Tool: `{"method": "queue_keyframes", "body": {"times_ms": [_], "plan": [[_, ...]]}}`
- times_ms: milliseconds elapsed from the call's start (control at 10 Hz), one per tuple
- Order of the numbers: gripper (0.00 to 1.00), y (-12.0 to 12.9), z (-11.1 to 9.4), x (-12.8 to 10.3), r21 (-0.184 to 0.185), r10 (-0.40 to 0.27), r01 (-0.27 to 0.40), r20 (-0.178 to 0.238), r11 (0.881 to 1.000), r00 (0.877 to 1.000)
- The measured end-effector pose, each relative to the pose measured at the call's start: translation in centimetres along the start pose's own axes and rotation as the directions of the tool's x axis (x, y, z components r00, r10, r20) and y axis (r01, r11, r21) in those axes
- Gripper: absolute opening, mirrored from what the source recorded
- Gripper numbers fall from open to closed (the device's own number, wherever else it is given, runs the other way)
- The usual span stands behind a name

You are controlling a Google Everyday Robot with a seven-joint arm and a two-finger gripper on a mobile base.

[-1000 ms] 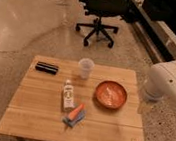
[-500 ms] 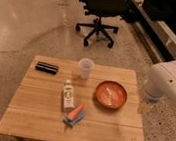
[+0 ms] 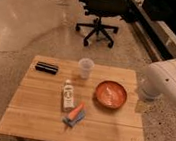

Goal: Push the ceramic bowl across the table

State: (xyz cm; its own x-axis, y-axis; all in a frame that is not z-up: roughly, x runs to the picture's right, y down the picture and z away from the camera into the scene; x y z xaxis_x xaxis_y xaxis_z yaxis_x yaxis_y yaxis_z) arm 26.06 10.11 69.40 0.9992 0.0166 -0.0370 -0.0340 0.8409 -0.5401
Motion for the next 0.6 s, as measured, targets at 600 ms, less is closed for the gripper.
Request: {"method": "queue_keyframes", "body": {"times_ms": [600], "plan": [[0.65,-1.3,0.9,-2.3,-0.005,-0.024,0.025,0.008,1.000,1.000]]}}
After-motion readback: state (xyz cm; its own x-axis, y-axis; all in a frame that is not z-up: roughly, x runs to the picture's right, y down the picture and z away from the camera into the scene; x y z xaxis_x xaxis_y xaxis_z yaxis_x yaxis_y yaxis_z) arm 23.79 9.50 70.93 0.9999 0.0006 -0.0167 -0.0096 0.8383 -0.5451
